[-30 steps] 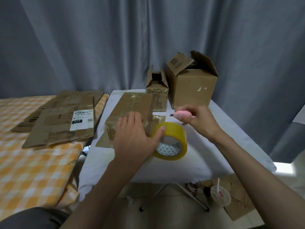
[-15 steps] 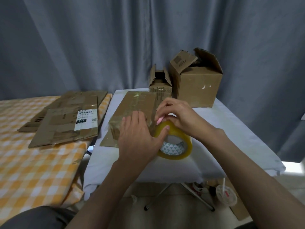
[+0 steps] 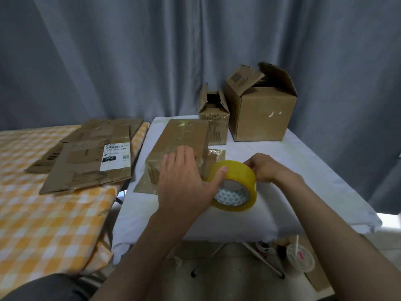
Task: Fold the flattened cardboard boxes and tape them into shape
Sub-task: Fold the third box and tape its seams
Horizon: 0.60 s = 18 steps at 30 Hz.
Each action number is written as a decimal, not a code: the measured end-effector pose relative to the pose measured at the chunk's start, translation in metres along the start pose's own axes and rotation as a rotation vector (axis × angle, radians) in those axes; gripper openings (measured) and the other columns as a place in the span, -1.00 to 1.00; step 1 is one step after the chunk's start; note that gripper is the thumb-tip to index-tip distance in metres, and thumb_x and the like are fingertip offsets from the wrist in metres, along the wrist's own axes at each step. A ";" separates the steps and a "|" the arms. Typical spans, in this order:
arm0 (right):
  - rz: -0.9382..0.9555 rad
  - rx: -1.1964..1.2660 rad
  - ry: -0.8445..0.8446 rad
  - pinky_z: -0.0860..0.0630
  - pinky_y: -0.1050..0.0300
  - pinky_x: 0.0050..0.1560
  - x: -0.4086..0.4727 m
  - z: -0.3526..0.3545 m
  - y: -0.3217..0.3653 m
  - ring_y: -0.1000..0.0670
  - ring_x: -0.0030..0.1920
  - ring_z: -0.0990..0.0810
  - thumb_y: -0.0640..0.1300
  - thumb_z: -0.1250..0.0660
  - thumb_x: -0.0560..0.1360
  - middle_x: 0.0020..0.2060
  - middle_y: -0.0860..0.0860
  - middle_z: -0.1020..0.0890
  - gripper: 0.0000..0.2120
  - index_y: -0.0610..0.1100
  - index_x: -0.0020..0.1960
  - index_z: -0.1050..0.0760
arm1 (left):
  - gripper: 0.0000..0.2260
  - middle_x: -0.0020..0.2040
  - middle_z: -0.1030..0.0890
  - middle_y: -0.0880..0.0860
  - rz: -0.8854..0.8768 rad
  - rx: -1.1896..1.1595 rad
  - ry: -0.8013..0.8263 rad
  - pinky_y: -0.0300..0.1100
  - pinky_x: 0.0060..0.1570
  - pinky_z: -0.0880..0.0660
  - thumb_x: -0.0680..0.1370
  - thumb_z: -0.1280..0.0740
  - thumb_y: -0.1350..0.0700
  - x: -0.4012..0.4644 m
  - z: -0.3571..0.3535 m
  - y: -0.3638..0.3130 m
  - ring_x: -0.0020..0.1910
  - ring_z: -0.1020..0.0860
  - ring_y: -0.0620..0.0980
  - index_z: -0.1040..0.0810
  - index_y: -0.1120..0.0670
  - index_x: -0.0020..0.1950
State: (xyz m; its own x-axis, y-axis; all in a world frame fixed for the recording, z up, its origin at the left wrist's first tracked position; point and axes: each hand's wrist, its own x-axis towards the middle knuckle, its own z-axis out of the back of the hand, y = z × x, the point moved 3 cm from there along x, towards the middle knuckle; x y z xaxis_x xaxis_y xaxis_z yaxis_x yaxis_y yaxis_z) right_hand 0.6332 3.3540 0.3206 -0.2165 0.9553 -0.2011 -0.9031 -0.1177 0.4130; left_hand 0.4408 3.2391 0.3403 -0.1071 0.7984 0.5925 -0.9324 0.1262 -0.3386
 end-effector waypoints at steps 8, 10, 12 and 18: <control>0.142 0.476 0.061 -0.45 0.32 -0.20 -0.031 0.027 0.053 0.19 -0.06 -0.56 0.29 -0.35 0.49 -0.06 0.23 -0.63 -0.66 0.09 0.03 -0.72 | -0.41 -0.02 -0.45 -0.03 -0.002 0.038 -0.009 -0.10 0.07 -0.37 0.46 -0.14 -0.45 0.002 0.001 -0.001 0.01 -0.46 0.02 -0.45 0.06 0.09; 0.120 0.456 0.093 -0.41 0.32 -0.23 -0.031 0.019 0.060 0.19 -0.10 -0.55 0.28 -0.43 0.43 -0.08 0.24 -0.62 -0.69 0.10 0.02 -0.72 | -0.39 -0.01 -0.44 -0.04 0.000 0.075 0.009 -0.14 0.01 -0.27 0.44 -0.11 -0.47 0.004 0.002 -0.001 0.01 -0.44 0.00 -0.45 0.04 0.09; 0.100 0.485 0.101 -0.48 0.29 -0.20 -0.029 0.014 0.061 0.14 -0.06 -0.59 0.14 -0.50 0.43 -0.06 0.16 -0.67 -0.83 0.09 -0.06 -0.73 | -0.38 0.00 -0.42 -0.06 0.010 0.110 0.052 -0.12 0.00 -0.21 0.40 -0.07 -0.51 0.011 0.004 0.003 0.02 -0.39 -0.03 -0.43 0.01 0.05; 0.105 0.603 0.074 -0.49 0.34 -0.39 -0.029 0.011 0.063 0.15 -0.19 -0.62 0.00 -0.54 0.42 -0.21 0.16 -0.66 -0.95 0.04 -0.18 -0.71 | -0.68 -0.02 -0.38 -0.07 0.074 0.060 0.111 -0.04 0.02 -0.21 0.51 -0.23 -0.31 0.038 0.007 0.015 0.09 -0.37 0.04 -0.39 -0.06 -0.11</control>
State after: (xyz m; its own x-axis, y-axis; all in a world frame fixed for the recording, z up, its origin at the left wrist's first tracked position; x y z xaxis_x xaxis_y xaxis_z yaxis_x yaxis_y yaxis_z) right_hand 0.5867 3.3220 0.3620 -0.3373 0.9231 -0.1848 -0.5119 -0.0152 0.8589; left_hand 0.4201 3.2675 0.3624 -0.1405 0.8646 0.4825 -0.9428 0.0320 -0.3318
